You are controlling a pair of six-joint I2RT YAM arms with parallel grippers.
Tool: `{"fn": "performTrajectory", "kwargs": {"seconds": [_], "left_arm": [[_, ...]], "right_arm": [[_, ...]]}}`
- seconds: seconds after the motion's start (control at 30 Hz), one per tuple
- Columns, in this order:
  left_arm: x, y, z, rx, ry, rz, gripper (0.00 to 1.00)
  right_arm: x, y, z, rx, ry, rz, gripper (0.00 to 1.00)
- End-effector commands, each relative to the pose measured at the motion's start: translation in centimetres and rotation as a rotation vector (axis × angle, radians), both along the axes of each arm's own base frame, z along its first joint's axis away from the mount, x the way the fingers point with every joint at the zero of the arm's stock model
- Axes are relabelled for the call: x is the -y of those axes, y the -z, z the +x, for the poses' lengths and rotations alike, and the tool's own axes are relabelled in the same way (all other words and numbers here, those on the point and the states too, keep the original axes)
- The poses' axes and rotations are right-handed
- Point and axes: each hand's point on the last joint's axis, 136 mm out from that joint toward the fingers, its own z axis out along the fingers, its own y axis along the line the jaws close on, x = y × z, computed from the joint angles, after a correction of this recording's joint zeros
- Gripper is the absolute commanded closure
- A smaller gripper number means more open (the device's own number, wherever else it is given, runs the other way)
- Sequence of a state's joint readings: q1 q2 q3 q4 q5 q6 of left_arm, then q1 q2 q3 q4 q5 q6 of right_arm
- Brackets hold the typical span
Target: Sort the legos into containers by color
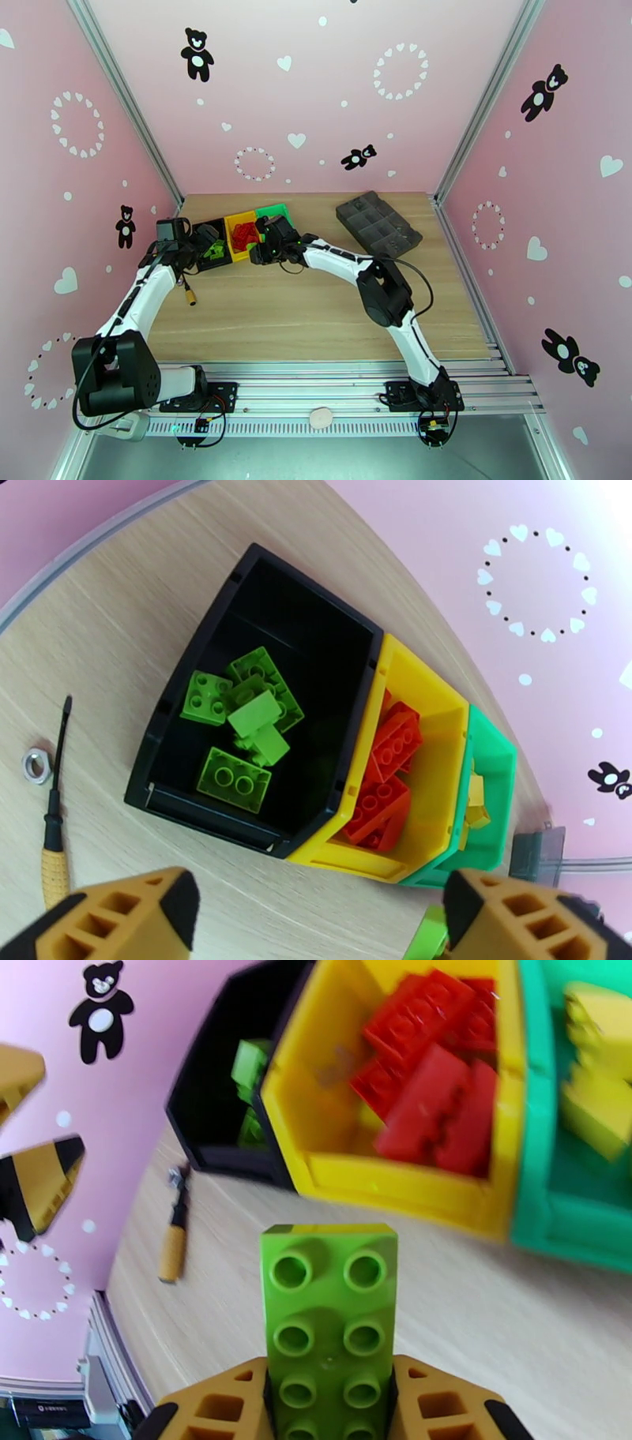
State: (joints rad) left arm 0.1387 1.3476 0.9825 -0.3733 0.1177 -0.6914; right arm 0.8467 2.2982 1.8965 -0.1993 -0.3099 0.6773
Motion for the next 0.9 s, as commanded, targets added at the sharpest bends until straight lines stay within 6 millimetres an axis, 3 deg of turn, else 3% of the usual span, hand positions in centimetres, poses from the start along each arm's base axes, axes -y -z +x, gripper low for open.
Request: {"fn": "performTrajectory", "kwargs": {"seconds": [0.0, 0.47, 0.87], "left_arm": [[-0.2, -0.7, 0.7, 0.025, 0.002, -0.026, 0.17], [-2.3, -2.7, 0.8, 0.075, -0.073, -0.078, 0.19], [-2.8, -3.9, -0.8, 0.101, -0.087, -0.081, 0.19]], "right_arm": [[-2.9, -1.8, 0.7, 0.011, -0.026, 0.118, 0.8], [-10.4, -3.5, 3.4, 0.024, -0.071, 0.37, 0.75], [-11.9, -5.3, 6.1, 0.139, 0.067, 0.484, 0.71]]}}
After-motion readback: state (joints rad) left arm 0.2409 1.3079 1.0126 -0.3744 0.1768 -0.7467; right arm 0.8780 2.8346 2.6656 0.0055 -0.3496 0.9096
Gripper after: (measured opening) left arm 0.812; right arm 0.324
